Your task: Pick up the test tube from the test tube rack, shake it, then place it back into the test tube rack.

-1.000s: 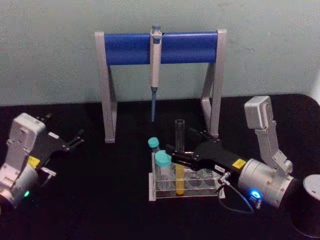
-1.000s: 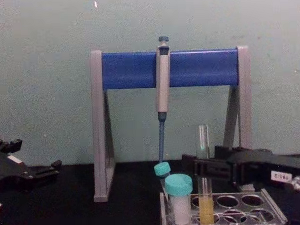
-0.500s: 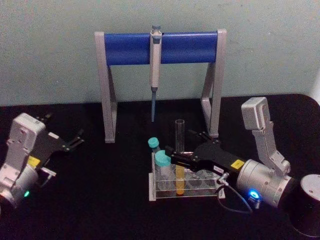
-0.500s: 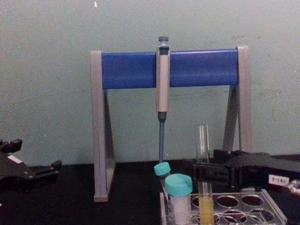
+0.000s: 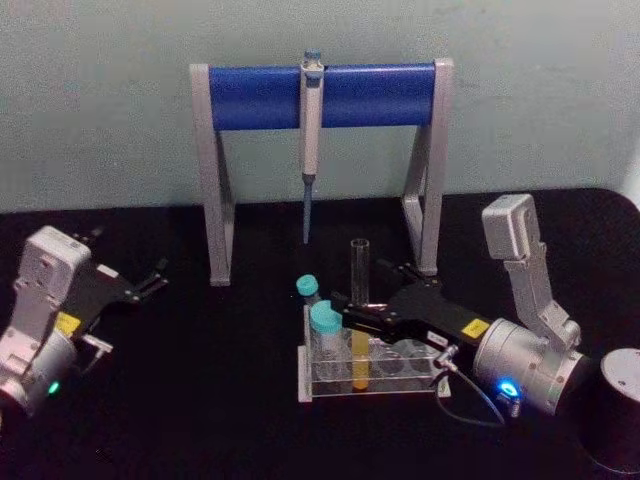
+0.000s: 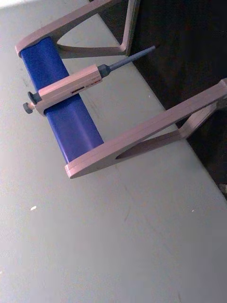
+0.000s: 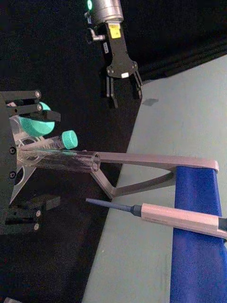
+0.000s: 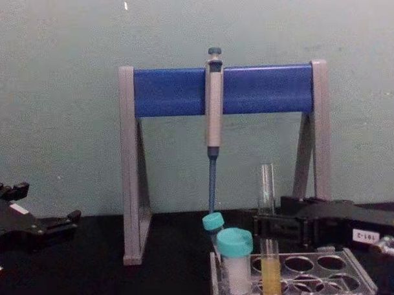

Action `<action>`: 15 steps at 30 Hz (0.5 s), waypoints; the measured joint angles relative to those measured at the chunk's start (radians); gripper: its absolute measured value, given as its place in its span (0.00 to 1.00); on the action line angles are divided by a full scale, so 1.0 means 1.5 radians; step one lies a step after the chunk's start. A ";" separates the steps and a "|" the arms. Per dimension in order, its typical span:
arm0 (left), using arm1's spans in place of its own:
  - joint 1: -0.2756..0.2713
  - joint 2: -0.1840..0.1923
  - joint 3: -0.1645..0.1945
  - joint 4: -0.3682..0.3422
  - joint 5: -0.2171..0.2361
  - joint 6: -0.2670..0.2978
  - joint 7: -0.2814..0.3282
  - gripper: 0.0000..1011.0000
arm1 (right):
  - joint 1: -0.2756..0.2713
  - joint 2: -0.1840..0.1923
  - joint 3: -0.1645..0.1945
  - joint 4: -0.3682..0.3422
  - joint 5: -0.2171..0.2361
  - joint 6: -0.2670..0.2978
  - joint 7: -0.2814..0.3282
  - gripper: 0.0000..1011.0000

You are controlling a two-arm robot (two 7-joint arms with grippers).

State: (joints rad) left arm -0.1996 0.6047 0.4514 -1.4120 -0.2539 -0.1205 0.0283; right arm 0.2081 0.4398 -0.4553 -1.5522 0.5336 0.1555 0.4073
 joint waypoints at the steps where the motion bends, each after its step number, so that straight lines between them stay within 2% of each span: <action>1: 0.000 0.000 0.000 0.000 0.000 0.000 0.000 0.99 | 0.000 0.000 0.000 0.000 0.000 0.000 0.000 0.98; 6: 0.000 0.000 0.000 0.000 0.000 0.000 0.000 0.99 | 0.000 0.000 0.000 0.000 0.001 0.000 0.000 0.89; 7: 0.000 0.000 0.000 0.000 0.000 0.000 0.000 0.99 | 0.000 0.000 0.000 0.000 0.001 0.000 -0.001 0.84; 10: 0.000 0.000 0.000 0.000 0.000 0.000 0.000 0.99 | 0.000 0.000 0.001 0.000 0.001 -0.001 -0.001 0.78; 11: 0.000 0.000 0.000 0.000 0.000 0.000 0.000 0.99 | -0.001 0.000 0.001 0.000 0.001 -0.001 -0.001 0.73; 13: 0.000 0.000 0.000 0.000 0.000 0.000 0.000 0.99 | -0.001 0.000 0.001 0.000 0.001 -0.001 -0.001 0.70; 15: 0.000 0.000 0.000 0.000 0.000 0.000 0.000 0.99 | -0.001 0.000 0.001 -0.001 0.001 -0.001 -0.001 0.61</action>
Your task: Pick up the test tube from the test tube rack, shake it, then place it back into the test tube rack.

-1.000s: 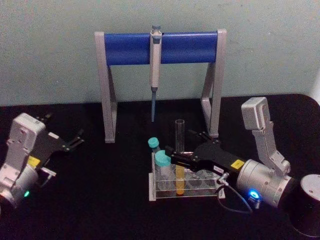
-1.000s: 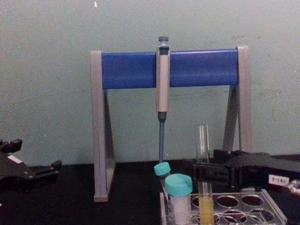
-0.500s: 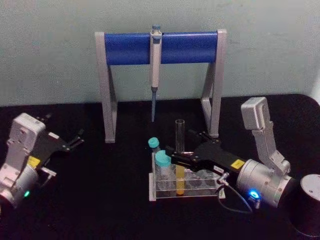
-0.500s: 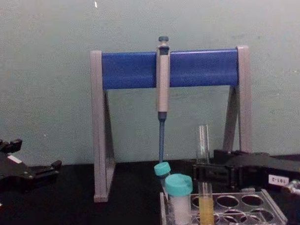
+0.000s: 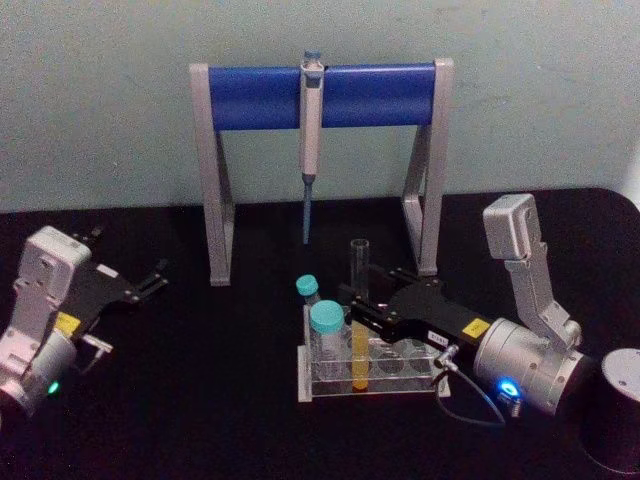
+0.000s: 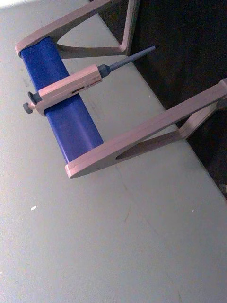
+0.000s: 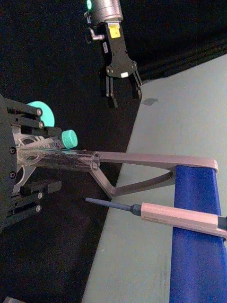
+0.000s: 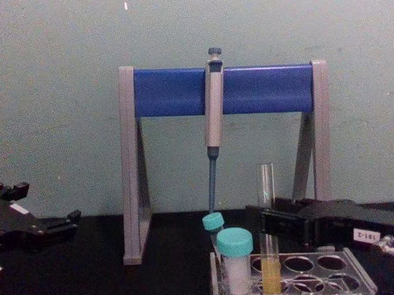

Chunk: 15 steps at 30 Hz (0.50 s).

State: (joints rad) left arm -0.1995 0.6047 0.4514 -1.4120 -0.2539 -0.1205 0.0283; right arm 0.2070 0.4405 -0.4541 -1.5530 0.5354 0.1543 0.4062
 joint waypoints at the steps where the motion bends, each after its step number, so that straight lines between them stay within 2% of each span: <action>1: 0.000 0.000 0.000 0.000 0.000 0.000 0.000 0.99 | 0.000 0.000 0.000 0.000 0.000 0.000 0.000 0.59; 8: 0.000 0.000 0.000 0.000 0.000 0.000 0.000 0.99 | 0.000 0.000 0.000 0.000 0.001 0.000 0.000 0.37; 9: 0.000 0.000 0.000 0.000 0.000 0.000 0.000 0.99 | 0.000 0.000 0.000 -0.001 0.001 0.000 0.000 0.31; 10: 0.000 0.000 0.000 0.000 0.000 0.000 0.000 0.99 | 0.000 0.000 0.000 -0.001 0.001 0.000 0.000 0.31; 13: 0.000 0.000 0.000 0.000 0.000 0.000 0.000 0.99 | 0.000 0.000 0.000 -0.001 0.001 0.000 0.000 0.22; 15: 0.000 0.000 0.000 0.000 0.000 0.000 0.000 0.99 | 0.000 0.000 0.000 -0.001 0.001 0.000 0.000 0.21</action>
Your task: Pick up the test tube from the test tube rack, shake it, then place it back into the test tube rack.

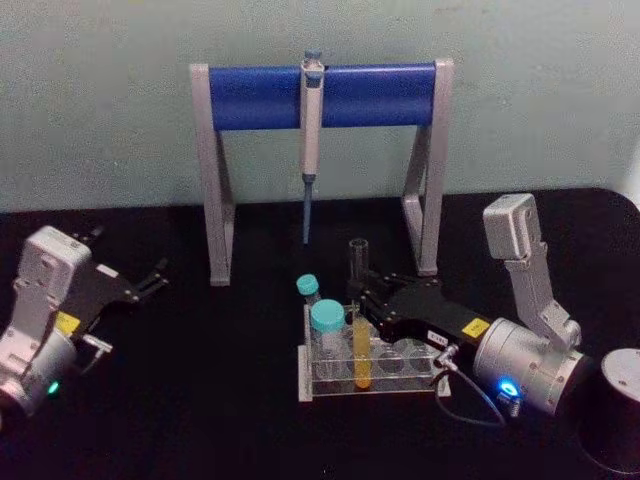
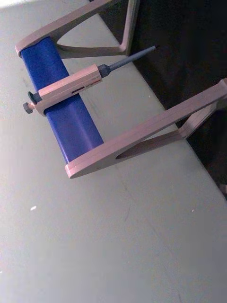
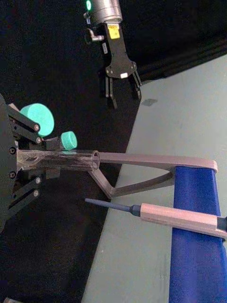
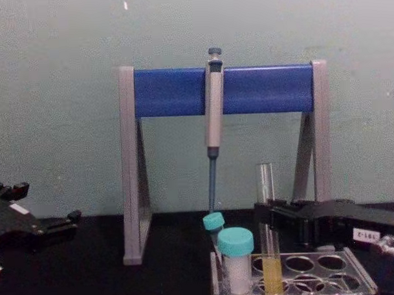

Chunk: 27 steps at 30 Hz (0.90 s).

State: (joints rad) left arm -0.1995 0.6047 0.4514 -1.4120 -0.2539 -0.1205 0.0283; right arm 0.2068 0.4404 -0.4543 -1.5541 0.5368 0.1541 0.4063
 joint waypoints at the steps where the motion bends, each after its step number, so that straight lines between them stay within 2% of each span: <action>1: 0.000 0.000 0.000 0.000 0.000 0.000 0.000 0.99 | 0.000 0.000 0.000 0.000 0.000 0.000 0.000 0.21; 18: 0.000 0.000 0.000 0.000 0.000 0.000 0.000 0.99 | 0.000 0.000 0.000 0.000 0.000 0.000 0.000 0.21; 27: 0.000 0.000 0.000 0.000 0.000 0.000 0.000 0.99 | -0.018 0.002 0.004 -0.008 -0.012 -0.047 0.011 0.21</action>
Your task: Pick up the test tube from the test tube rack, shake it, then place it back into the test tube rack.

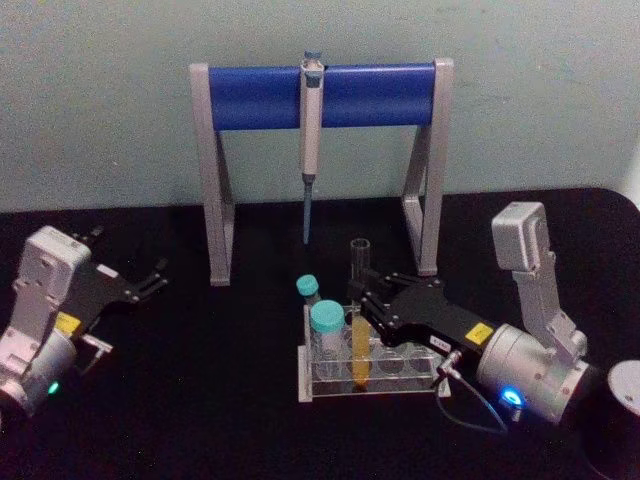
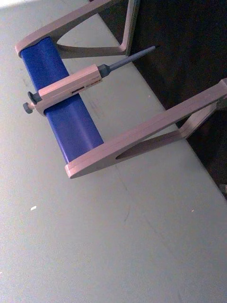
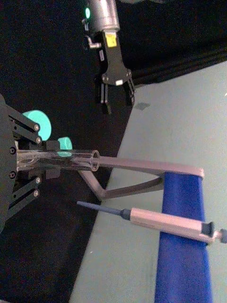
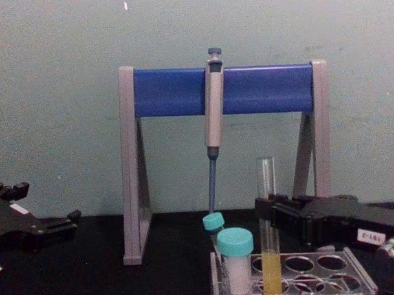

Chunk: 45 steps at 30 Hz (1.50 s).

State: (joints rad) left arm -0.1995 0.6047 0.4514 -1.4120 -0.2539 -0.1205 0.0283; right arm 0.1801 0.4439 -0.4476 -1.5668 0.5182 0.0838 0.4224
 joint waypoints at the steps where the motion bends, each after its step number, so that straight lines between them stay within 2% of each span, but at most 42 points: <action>1: 0.000 0.000 0.000 0.000 0.000 0.000 0.000 0.99 | -0.003 0.001 0.001 -0.002 -0.001 -0.005 0.002 0.21; 8: 0.000 0.000 0.000 0.000 0.000 0.000 0.000 0.99 | -0.032 0.009 0.009 -0.021 -0.013 -0.051 0.016 0.21; 16: 0.000 0.000 0.000 0.000 0.000 0.000 0.000 0.99 | -0.056 0.018 0.022 -0.059 -0.024 -0.072 0.016 0.21; 23: 0.000 0.000 0.000 0.000 0.000 0.000 0.000 0.99 | -0.064 0.023 0.034 -0.088 -0.036 -0.078 0.014 0.21; 35: 0.000 0.000 0.000 0.000 0.000 0.000 0.000 0.99 | -0.049 0.019 0.061 -0.114 -0.039 -0.085 0.008 0.21; 45: 0.000 0.000 0.000 0.000 0.000 0.000 0.000 0.99 | -0.009 -0.003 0.073 -0.084 -0.033 -0.067 -0.007 0.21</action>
State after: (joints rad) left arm -0.1995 0.6047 0.4514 -1.4120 -0.2539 -0.1205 0.0283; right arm 0.1666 0.4392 -0.3381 -1.6924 0.4686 -0.0164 0.4115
